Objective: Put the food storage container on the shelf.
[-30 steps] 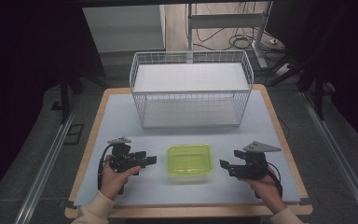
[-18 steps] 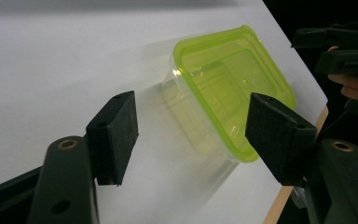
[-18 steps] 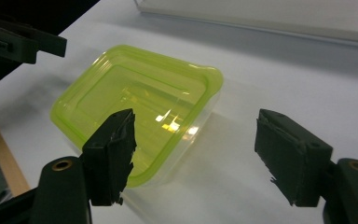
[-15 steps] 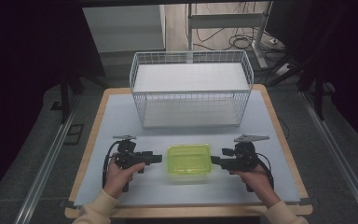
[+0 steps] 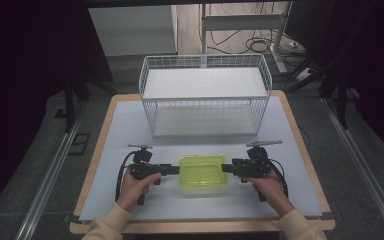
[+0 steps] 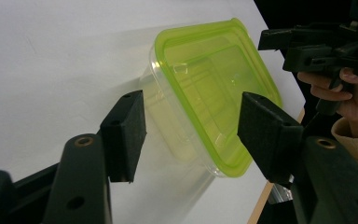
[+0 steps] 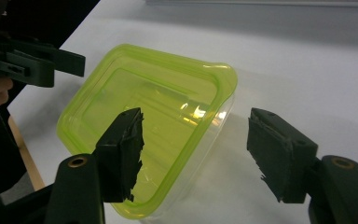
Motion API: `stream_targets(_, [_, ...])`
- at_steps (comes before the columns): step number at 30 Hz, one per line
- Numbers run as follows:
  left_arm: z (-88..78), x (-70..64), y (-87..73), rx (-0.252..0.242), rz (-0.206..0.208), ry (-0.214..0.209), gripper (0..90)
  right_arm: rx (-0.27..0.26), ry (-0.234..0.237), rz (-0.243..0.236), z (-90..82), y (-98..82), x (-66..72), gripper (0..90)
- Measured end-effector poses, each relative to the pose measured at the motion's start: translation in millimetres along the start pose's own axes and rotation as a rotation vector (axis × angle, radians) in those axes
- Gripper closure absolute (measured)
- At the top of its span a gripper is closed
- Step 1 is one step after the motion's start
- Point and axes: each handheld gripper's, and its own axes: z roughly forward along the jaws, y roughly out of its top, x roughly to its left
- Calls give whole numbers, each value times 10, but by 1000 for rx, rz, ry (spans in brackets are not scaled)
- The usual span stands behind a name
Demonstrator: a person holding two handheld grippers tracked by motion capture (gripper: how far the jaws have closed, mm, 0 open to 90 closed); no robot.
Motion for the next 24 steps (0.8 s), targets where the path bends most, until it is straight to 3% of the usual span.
stream_targets(9, [151, 31, -6, 38, -28, -25, 471, 27, 30, 57, 66, -31, -90, 418])
stream_targets(15, [176, 21, -20, 50, -27, -35, 587, 62, 59, 77, 119, -64, -107, 450])
stream_targets(18, [206, 21, -40, 53, -25, -32, 675, 78, 86, 95, 138, -85, -99, 546])
stream_targets(19, [206, 21, -40, 53, -25, -32, 688, 78, 86, 95, 138, -85, -99, 546])
stream_targets(20, [204, 20, -43, 51, -27, -40, 708, 90, 98, 109, 149, -95, -102, 624])
stream_targets(24, [187, 2, -52, 43, -24, -56, 736, 87, 101, 152, 120, -97, -117, 715])
